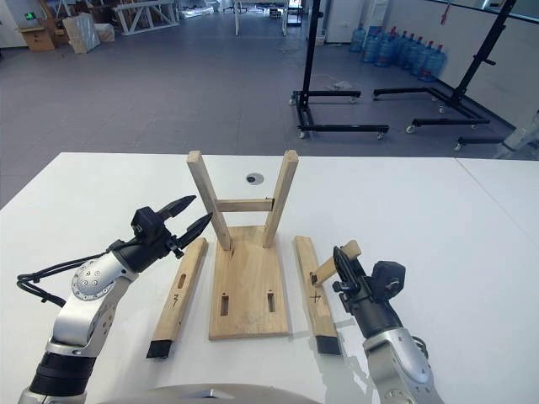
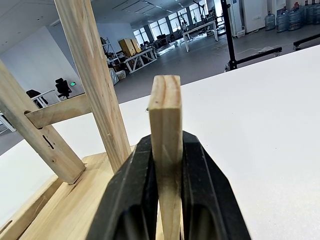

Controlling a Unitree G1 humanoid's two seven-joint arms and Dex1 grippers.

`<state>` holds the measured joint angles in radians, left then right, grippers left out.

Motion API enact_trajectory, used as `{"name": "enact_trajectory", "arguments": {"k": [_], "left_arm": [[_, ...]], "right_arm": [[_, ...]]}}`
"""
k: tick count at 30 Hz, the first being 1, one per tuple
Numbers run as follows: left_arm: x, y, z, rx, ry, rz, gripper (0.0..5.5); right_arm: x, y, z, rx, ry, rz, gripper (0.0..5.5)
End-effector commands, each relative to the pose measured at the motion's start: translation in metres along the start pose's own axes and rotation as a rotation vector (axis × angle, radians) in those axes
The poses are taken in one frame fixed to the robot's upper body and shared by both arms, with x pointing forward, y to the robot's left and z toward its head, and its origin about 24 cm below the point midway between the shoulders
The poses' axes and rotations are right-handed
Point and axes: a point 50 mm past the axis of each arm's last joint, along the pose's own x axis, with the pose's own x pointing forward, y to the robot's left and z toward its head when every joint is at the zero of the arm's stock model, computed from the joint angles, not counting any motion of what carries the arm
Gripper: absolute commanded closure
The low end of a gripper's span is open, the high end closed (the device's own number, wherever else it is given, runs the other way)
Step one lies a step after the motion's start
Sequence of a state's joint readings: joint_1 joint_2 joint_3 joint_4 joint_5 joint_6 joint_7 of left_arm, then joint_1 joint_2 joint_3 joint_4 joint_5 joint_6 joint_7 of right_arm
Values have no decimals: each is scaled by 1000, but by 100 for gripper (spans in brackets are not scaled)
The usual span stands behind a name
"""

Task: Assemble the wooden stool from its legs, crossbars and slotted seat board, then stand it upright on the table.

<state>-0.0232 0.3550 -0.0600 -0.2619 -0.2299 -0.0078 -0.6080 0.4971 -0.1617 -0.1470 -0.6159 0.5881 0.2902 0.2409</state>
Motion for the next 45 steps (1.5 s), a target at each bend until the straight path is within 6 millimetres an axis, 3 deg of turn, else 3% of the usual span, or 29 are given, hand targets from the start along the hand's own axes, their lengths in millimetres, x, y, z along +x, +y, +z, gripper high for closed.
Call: {"name": "enact_trajectory", "arguments": {"k": [1, 12, 20, 24, 27, 32, 35, 38, 40, 42, 45], "left_arm": [[4, 1, 0, 6, -1, -5, 288], [1, 1, -1, 3, 2, 8, 288], [2, 1, -2, 3, 2, 8, 288], [1, 2, -2, 7, 4, 7, 288], [1, 3, -2, 9, 6, 5, 288], [0, 3, -4, 9, 9, 14, 288], [-1, 2, -4, 7, 10, 18, 288], [0, 1, -5, 4, 10, 18, 288], [0, 1, -5, 3, 9, 18, 288], [2, 1, -5, 2, 6, 15, 288], [3, 1, -5, 2, 3, 10, 288]], "right_arm": [[1, -1, -2, -25, 19, -3, 512], [1, -3, -20, -14, 105, -4, 512], [3, 7, -24, -235, 172, 54, 512], [-2, -6, -36, -228, 237, -22, 512], [-10, -24, -50, -105, 257, -134, 512], [-16, -42, -55, 72, 223, -219, 512], [-15, -49, -46, -85, 228, -195, 512], [-8, -44, -23, -257, 166, -150, 511], [20, -33, -1, -293, 110, -129, 511], [39, -37, 2, -297, 107, -122, 511], [47, -40, 3, -272, 98, -112, 511]]}}
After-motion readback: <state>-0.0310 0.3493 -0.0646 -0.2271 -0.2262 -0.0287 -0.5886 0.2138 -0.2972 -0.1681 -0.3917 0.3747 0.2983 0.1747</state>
